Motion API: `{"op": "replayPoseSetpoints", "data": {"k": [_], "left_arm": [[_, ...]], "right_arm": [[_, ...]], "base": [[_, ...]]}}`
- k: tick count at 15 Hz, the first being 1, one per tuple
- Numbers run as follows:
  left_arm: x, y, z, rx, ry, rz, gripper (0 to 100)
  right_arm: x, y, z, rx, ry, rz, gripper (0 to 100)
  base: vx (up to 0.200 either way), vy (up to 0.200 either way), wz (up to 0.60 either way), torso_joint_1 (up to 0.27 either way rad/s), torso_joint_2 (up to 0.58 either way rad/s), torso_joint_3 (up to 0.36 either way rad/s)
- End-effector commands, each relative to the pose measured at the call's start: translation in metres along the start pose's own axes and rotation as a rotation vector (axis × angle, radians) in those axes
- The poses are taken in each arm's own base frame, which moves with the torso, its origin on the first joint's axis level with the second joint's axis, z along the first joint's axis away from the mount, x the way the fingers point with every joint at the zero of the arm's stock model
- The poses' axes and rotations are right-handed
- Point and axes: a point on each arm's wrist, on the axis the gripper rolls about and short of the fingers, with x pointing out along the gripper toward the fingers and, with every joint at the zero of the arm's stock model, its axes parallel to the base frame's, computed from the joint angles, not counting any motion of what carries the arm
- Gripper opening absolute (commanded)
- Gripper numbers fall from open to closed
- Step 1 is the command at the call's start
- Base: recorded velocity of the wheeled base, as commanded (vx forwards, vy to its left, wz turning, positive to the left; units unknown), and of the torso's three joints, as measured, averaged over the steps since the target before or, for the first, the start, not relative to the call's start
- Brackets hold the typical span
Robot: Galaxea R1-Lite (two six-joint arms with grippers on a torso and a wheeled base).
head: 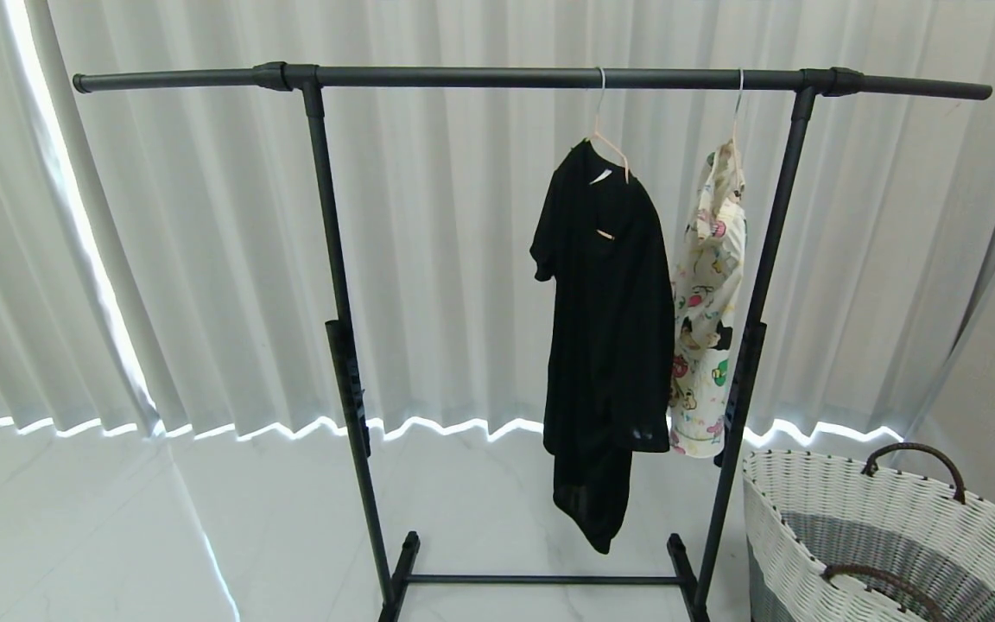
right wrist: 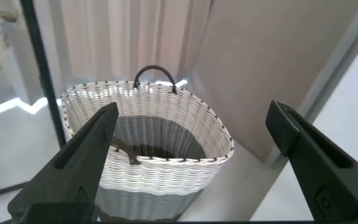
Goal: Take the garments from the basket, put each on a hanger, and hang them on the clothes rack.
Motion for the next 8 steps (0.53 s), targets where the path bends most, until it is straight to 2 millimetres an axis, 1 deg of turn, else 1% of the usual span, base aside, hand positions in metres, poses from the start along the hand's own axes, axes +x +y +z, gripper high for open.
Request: {"op": "replayPoseSetpoints", "data": {"k": [1, 2, 3, 4, 5, 6, 8], "left_arm": [[0.0005, -0.0006, -0.0023, 0.037, 0.022, -0.082, 100], [0.0015, 0.0013, -0.0023, 0.05, 0.03, -0.212, 100], [0.0015, 0.0025, -0.0024, 0.055, 0.024, -0.299, 100], [0.0017, 0.003, -0.0025, 0.056, 0.025, -0.339, 100], [0.0026, 0.0026, -0.0023, 0.051, 0.039, -0.312, 100], [0.0035, 0.0014, -0.0021, 0.043, 0.059, -0.225, 100], [0.003, -0.0003, -0.0022, 0.028, 0.06, -0.086, 100]], "right_arm": [[0.0001, 0.003, -0.0007, -0.001, -0.006, 0.123, 100], [-0.0004, 0.0064, 0.0, 0.0, -0.029, 0.283, 100], [-0.0003, 0.0069, 0.0, 0.008, -0.026, 0.306, 100], [0.0017, 0.0071, 0.0, 0.02, 0.005, 0.285, 100], [0.0047, 0.007, 0.0003, 0.026, 0.05, 0.225, 100], [0.0049, 0.0071, 0.0002, 0.028, 0.063, 0.171, 100], [-0.0007, 0.0064, -0.0009, 0.041, 0.008, 0.12, 100]], "base": [[0.0, 0.0, 0.0, 0.0, 0.0, 0.0], [0.0, 0.0, 0.0, 0.0, 0.0, 0.0], [0.0, 0.0, 0.0, 0.0, 0.0, 0.0], [0.0, 0.0, 0.0, 0.0, 0.0, 0.0], [0.0, 0.0, 0.0, 0.0, 0.0, 0.0], [0.0, 0.0, 0.0, 0.0, 0.0, 0.0], [0.0, 0.0, 0.0, 0.0, 0.0, 0.0]]}}
